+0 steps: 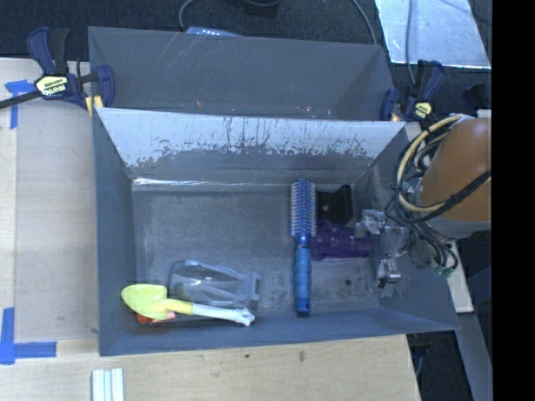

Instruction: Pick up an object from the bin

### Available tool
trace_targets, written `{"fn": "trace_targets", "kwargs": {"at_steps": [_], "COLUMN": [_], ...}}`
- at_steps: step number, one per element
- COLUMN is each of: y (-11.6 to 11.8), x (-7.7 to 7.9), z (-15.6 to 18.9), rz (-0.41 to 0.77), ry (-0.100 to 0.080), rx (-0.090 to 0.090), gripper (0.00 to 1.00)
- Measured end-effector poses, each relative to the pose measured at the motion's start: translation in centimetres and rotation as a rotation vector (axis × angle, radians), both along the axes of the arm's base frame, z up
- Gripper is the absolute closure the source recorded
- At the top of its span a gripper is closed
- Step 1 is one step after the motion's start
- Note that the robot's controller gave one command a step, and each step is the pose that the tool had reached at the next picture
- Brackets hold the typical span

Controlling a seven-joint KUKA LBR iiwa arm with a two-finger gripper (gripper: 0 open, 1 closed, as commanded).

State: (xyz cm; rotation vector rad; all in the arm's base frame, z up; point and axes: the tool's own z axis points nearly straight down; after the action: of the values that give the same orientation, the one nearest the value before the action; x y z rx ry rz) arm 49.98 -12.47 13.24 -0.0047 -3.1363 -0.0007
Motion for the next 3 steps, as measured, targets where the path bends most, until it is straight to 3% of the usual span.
{"fn": "trace_targets", "kwargs": {"at_steps": [1, 2, 3], "y": [0.0, 4.7, 4.7], "x": [0.2, 2.5, 2.5], "z": [0.4, -4.5, -4.5], "rz": [0.003, 0.503, 0.504], "ry": [-0.008, -0.043, -0.043], "rx": [-0.002, -0.02, -0.02], "gripper": [0.0, 1.0, 1.0]}}
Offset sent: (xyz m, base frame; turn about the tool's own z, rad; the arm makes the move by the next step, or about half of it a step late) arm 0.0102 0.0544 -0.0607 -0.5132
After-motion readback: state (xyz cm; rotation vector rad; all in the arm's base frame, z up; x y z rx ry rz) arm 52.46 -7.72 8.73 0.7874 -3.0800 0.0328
